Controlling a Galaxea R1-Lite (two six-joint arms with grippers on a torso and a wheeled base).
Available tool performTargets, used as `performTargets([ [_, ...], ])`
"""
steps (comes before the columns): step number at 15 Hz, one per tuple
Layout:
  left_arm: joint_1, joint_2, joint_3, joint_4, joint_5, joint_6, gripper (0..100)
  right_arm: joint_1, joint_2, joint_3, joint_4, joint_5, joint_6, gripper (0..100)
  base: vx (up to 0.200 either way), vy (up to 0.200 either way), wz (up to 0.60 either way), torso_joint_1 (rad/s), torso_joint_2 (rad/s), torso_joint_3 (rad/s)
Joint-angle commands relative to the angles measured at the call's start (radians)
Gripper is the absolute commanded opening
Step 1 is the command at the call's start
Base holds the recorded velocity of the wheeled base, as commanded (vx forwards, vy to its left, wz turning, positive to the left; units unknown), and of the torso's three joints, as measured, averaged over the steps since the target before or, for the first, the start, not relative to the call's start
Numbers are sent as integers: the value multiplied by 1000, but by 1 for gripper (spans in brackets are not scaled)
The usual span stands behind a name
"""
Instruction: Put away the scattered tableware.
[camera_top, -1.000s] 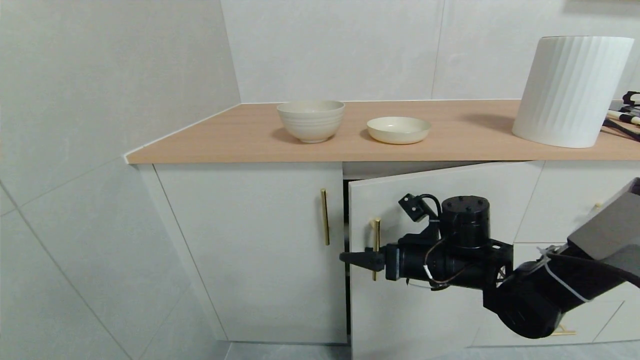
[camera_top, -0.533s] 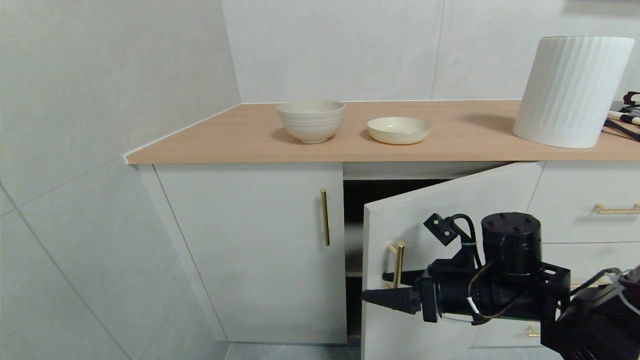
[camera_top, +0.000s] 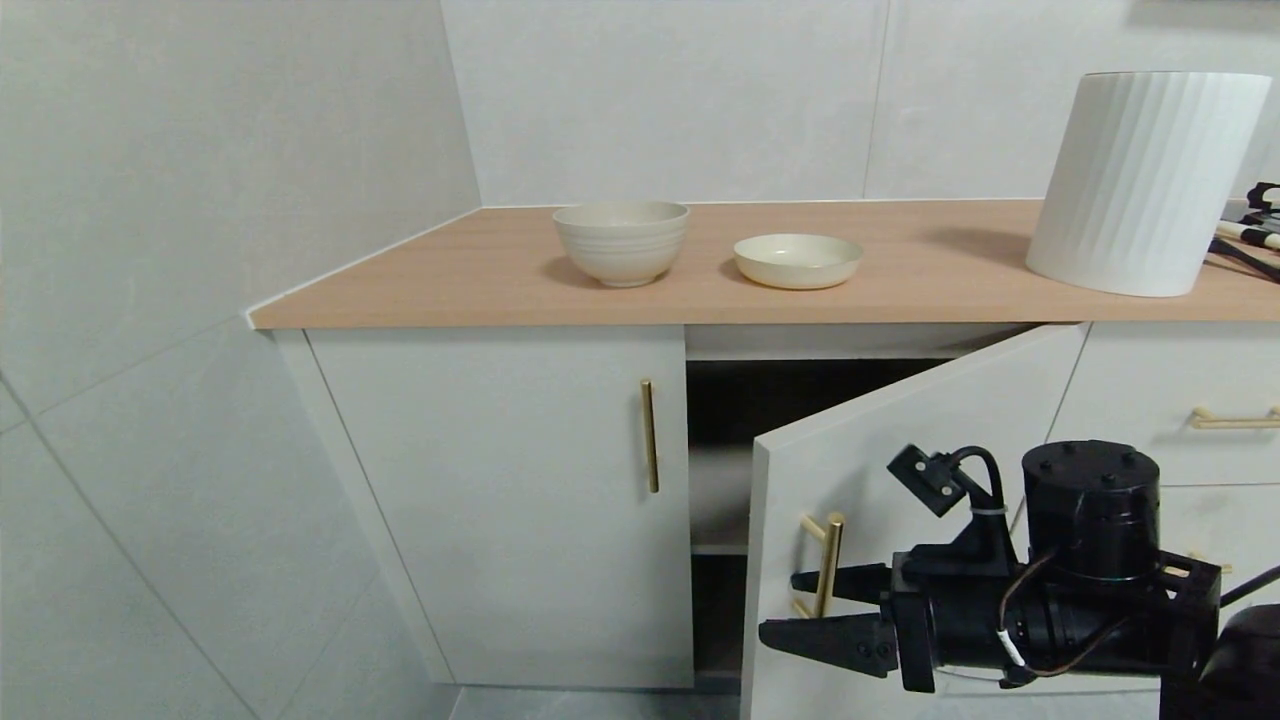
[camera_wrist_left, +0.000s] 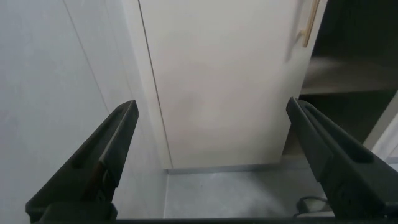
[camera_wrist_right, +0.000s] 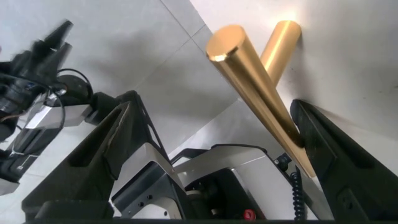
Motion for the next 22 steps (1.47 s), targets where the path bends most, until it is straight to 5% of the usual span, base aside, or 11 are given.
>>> performTargets([
  [1,-2,5,-79,-3,-21,-1,100,0,-20,5,-1,3,0,100,0,0,0,0,0,0],
  [3,-18,143,-296,116,-173,-1,100,2,-21,4,-1,5,0,100,0,0,0,0,0,0],
  [6,-18,505,-529,142,-375,1,100,25,-20,7,-1,5,0,100,0,0,0,0,0,0],
  [10,-64,914,-656,58,-507,5,100,31,-21,24,-2,3,-2,100,0,0,0,0,0,0],
  [14,-235,1243,-636,-134,-515,1,100,31,-32,30,-2,2,-2,100,0,0,0,0,0,0],
  [18,-307,1502,-572,-419,-515,-4,100,31,-26,33,-2,2,-2,100,0,0,0,0,0,0],
  [20,-352,1635,-512,-643,-513,-32,100,31,-29,33,-2,2,-2,100,0,0,0,0,0,0],
  [22,-396,1709,-477,-801,-509,-107,100,31,-29,33,-1,2,-2,100,0,0,0,0,0,0],
])
